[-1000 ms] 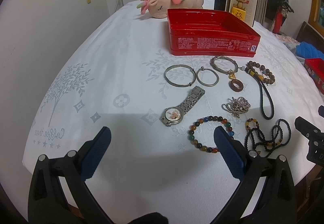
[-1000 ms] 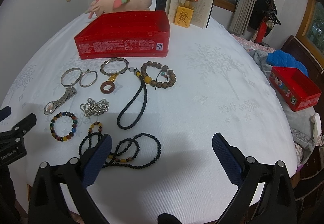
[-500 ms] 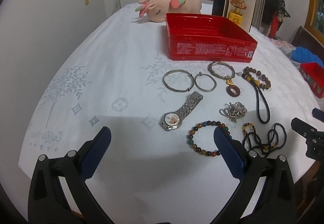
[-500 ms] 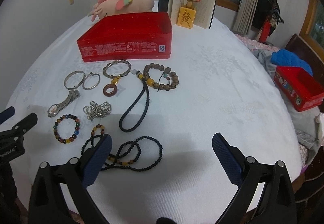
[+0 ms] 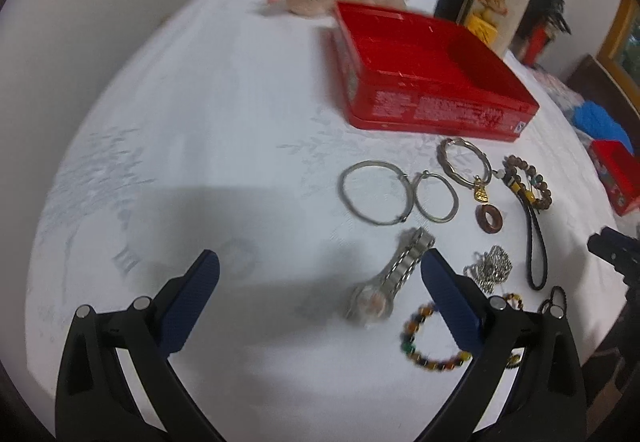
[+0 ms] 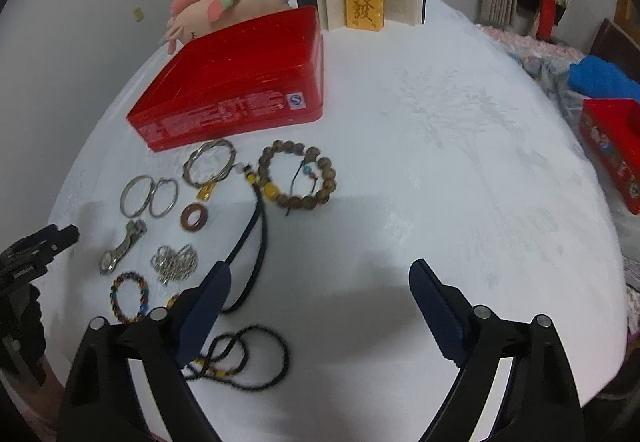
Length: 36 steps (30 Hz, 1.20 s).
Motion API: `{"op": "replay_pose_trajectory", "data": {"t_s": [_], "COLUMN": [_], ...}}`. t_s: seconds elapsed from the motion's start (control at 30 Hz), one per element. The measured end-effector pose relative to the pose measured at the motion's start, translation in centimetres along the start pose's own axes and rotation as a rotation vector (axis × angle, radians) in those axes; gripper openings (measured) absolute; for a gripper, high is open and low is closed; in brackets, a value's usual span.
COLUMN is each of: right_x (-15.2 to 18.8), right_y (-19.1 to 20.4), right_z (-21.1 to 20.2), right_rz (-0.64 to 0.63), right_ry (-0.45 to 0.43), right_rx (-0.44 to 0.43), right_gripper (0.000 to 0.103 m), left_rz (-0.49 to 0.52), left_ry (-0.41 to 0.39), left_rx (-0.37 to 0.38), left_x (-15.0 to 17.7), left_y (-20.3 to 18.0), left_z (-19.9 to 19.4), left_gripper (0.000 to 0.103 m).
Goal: Organize jewelry
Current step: 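Move left tool to the silver bangle while right tool approaches the wooden bead bracelet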
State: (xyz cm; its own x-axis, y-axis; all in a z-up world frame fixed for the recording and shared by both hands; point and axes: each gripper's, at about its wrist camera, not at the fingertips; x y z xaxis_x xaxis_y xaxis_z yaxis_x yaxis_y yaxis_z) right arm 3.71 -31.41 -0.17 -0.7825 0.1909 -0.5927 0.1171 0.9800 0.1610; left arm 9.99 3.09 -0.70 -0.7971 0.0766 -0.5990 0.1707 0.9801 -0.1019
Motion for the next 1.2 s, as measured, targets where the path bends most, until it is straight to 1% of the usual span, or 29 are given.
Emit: {"op": "replay_pose_trajectory", "data": {"t_s": [0.07, 0.13, 0.23, 0.27, 0.33, 0.43, 0.5, 0.63, 0.7, 0.8, 0.83, 0.9, 0.93, 1.0, 1.07, 1.1, 1.2], "right_x": [-0.8, -1.4, -2.2, -2.5, -2.9, -3.4, -3.8, -4.7, -5.0, -5.4, -5.5, -5.6, -5.7, -5.9, -6.1, -6.1, -6.4], "right_y": [-0.6, -1.0, -1.6, -1.8, -1.8, -1.8, -1.8, -1.9, -2.0, -2.0, -2.0, -2.1, -2.0, -1.9, -2.0, -1.9, -2.1], "right_z": [0.9, 1.6, 2.5, 2.9, 3.4, 4.1, 4.6, 5.5, 5.9, 6.2, 6.3, 6.5, 6.6, 6.9, 7.1, 7.1, 7.3], "right_rz": [-0.004, -0.009, -0.001, 0.0, -0.004, -0.019, -0.026, -0.025, -0.028, -0.031, -0.032, -0.034, -0.037, -0.043, -0.046, -0.047, -0.05], "right_ry": [0.012, 0.018, 0.029, 0.031, 0.032, 0.034, 0.037, 0.046, 0.047, 0.046, 0.046, 0.047, 0.049, 0.053, 0.055, 0.054, 0.05], "right_rx": [-0.004, -0.008, -0.012, -0.017, -0.015, -0.014, -0.01, -0.009, -0.008, -0.013, -0.012, -0.011, -0.01, -0.01, -0.009, -0.009, -0.003], "right_gripper": [0.091, 0.09, 0.09, 0.089, 0.089, 0.089, 0.088, 0.085, 0.084, 0.084, 0.084, 0.084, 0.084, 0.084, 0.084, 0.084, 0.083], "left_rz": [0.0, 0.001, 0.03, 0.028, 0.014, 0.02, 0.025, 0.053, 0.061, 0.069, 0.071, 0.077, 0.076, 0.075, 0.073, 0.069, 0.055], "left_ry": [0.043, 0.073, 0.126, 0.153, 0.188, 0.204, 0.219, 0.229, 0.231, 0.232, 0.234, 0.228, 0.223, 0.222, 0.219, 0.215, 0.207], "left_rx": [0.031, 0.042, 0.034, 0.038, 0.045, 0.045, 0.063, 0.069, 0.065, 0.06, 0.053, 0.039, 0.038, 0.041, 0.035, 0.037, 0.048], "left_x": [-1.0, -1.9, -2.9, -3.1, -3.5, -3.9, -3.9, -4.2, -4.5, -4.9, -5.6, -5.9, -6.0, -6.5, -6.9, -7.0, -7.1], "left_y": [0.0, -0.1, -0.6, -0.6, -0.4, -0.4, -0.7, -1.5, -1.8, -2.2, -2.4, -2.5, -2.5, -2.5, -2.7, -2.6, -2.1], "left_z": [1.4, 2.7, 4.6, 5.4, 6.5, 7.4, 7.9, 8.4, 8.7, 9.0, 9.2, 9.2, 9.1, 9.0, 9.1, 9.2, 9.4], "left_gripper": [0.099, 0.096, 0.082, 0.08, 0.078, 0.075, 0.073, 0.068, 0.059, 0.049, 0.047, 0.033, 0.029, 0.016, 0.01, 0.005, 0.002]}}
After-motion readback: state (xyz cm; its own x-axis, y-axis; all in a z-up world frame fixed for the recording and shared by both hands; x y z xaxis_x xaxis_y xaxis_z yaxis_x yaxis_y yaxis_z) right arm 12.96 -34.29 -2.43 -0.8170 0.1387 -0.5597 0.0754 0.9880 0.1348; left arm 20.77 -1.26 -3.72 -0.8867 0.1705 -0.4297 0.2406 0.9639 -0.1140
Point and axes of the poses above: each gripper's, at about its wrist camera, not at the fingertips, and z roughly the way its jaws point, y to its left, x to its underside, and after that the axes turned 7 degrees about -y, right-handed
